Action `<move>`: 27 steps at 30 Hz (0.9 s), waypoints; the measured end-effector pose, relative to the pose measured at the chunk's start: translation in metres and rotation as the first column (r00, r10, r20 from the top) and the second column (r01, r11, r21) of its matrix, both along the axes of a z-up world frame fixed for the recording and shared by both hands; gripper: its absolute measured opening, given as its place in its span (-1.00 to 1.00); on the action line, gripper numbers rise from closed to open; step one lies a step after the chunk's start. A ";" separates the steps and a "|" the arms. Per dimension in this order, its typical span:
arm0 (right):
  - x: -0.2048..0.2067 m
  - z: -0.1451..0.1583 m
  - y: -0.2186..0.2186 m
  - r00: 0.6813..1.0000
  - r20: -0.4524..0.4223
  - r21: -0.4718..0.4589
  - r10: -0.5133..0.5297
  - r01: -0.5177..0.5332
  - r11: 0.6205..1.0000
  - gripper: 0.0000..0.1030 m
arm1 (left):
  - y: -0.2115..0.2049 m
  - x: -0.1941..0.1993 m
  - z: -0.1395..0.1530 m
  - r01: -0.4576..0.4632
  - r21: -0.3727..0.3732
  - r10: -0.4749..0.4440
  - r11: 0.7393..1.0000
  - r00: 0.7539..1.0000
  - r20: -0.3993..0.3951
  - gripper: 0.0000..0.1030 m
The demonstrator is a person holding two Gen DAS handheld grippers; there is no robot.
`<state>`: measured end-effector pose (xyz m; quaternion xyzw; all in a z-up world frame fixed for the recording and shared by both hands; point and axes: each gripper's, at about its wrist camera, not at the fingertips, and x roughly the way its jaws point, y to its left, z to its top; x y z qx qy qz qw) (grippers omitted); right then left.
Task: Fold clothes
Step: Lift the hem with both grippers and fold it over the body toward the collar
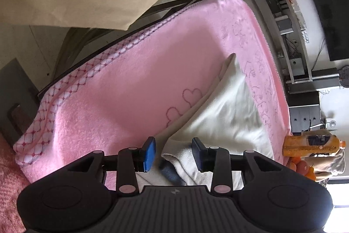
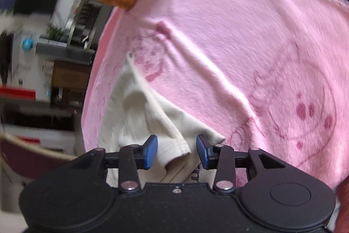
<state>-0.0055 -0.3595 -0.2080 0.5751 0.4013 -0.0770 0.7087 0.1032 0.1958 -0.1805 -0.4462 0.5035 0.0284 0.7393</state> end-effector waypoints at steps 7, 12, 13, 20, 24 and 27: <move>0.001 -0.017 -0.001 0.994 -0.011 0.125 -0.111 0.111 0.986 -0.43 | 0.002 0.000 -0.002 -0.012 0.003 0.012 1.000 1.000 -0.009 -0.37; 0.007 -0.016 0.007 0.995 -0.017 0.088 -0.100 0.101 0.991 -0.60 | 0.005 -0.002 -0.002 -0.017 0.017 0.017 1.000 1.000 -0.008 -0.53; 0.006 -0.016 0.006 0.995 -0.016 0.091 -0.100 0.101 0.991 -0.60 | 0.005 -0.002 -0.002 -0.016 0.017 0.016 1.000 1.000 -0.006 -0.53; 0.009 -0.015 0.005 0.997 0.013 0.088 -0.077 0.076 0.993 -0.62 | 0.006 -0.003 0.000 -0.013 0.001 0.013 1.000 1.000 -0.002 -0.59; 0.008 -0.018 0.003 0.998 0.015 0.119 -0.067 0.065 0.991 -0.62 | 0.011 -0.004 -0.006 -0.047 -0.068 0.046 0.997 0.999 -0.017 -0.24; 0.010 -0.018 0.003 0.998 0.015 0.112 -0.062 0.060 0.992 -0.61 | 0.015 -0.005 -0.009 -0.073 -0.119 0.070 0.990 0.997 -0.030 -0.22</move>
